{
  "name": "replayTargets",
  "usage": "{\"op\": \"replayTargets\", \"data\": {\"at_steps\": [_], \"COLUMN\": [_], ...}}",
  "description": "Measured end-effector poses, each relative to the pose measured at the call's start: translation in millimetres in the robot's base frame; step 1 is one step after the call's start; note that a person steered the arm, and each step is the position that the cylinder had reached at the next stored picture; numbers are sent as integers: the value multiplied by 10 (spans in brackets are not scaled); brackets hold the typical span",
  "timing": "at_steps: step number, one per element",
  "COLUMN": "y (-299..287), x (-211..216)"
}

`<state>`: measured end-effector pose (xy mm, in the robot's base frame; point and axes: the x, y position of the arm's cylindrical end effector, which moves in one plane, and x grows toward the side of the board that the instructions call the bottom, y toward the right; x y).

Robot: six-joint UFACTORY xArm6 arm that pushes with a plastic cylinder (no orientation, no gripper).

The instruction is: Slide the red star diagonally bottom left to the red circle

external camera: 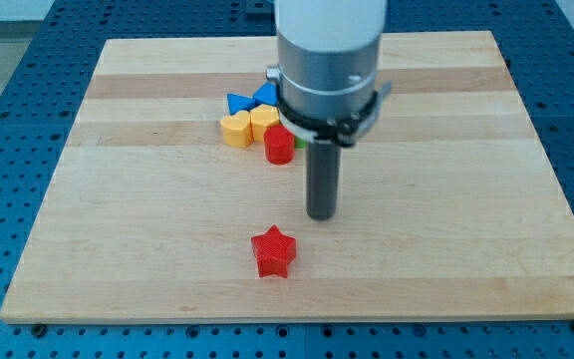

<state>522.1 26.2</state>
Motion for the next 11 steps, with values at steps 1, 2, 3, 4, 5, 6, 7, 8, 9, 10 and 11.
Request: {"op": "replayTargets", "data": {"at_steps": [1, 2, 3, 4, 5, 6, 7, 8, 9, 10, 11], "y": [38, -22, -318, -619, -747, -810, -732, -438, -369, -559, -795], "x": [387, 690, 730, 730, 722, 664, 656, 656, 572, 503, 474]}}
